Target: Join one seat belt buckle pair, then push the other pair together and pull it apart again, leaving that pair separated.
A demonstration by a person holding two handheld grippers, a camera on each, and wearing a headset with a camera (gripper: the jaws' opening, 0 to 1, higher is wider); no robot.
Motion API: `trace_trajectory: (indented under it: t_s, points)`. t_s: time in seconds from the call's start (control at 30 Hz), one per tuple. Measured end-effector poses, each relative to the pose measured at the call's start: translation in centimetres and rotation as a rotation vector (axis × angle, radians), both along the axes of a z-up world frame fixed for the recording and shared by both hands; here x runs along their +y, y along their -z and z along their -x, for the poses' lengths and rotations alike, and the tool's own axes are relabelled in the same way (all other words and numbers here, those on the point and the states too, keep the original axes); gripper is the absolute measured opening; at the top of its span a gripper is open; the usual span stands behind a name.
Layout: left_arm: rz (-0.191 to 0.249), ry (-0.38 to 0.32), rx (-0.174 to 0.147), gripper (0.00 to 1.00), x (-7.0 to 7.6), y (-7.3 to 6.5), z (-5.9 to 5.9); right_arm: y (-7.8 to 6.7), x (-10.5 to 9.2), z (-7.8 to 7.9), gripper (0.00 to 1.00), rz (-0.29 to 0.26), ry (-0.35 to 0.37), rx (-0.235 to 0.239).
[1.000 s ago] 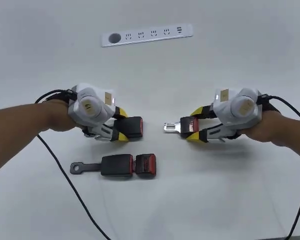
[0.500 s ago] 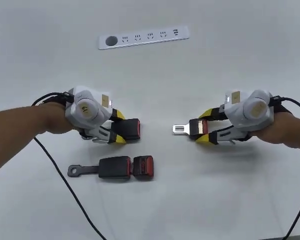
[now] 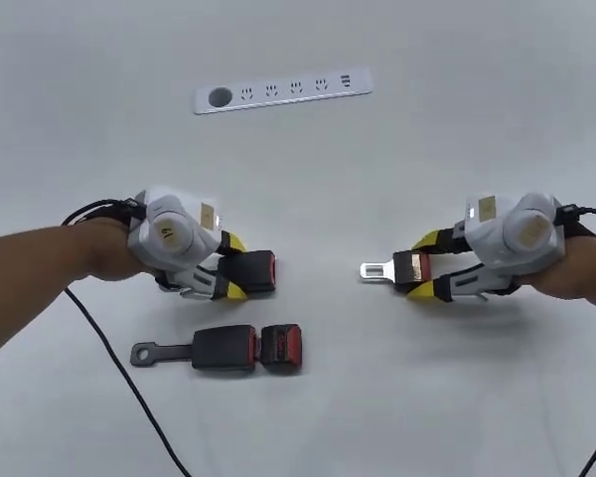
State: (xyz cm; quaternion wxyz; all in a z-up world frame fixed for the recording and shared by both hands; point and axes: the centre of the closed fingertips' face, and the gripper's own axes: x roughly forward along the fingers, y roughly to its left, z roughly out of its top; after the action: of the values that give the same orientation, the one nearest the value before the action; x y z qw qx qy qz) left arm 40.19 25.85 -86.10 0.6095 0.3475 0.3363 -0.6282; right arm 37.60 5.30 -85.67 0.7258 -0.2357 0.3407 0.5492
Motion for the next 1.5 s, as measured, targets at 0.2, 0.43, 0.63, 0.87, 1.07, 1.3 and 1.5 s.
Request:
trace_trajectory:
  t_s: [0.2,0.43,0.63,0.87,1.07,1.3,1.5]
  points:
    - [-0.004,-0.01,0.002,0.34,0.0,0.0,0.0,0.1,-0.5,-0.2,0.38,0.002,0.004,0.001]
    - [-0.047,-0.077,-0.004,0.38,0.1,0.0,-0.5,0.1,-0.3,0.0,0.45,0.03,-0.005,-0.04]
    - [0.076,-0.252,0.004,0.64,-0.4,-2.8,-1.6,-2.2,-0.8,-1.6,0.71,-0.058,0.157,-0.131]
    - [0.183,-0.455,-0.036,0.86,0.6,-5.8,-1.9,-4.2,-1.5,-1.8,0.81,-0.135,0.381,-0.204]
    - [0.213,-0.533,-0.065,0.96,2.7,-7.6,-0.2,-5.8,-1.1,-0.5,0.89,-0.153,0.458,-0.246]
    - [0.307,-0.644,-0.105,1.0,5.8,-9.8,2.5,-8.4,-0.1,1.3,0.91,-0.196,0.521,-0.279]
    - [0.359,-0.723,-0.119,1.0,8.7,-10.9,4.8,-10.3,1.0,3.0,0.92,-0.218,0.559,-0.302]
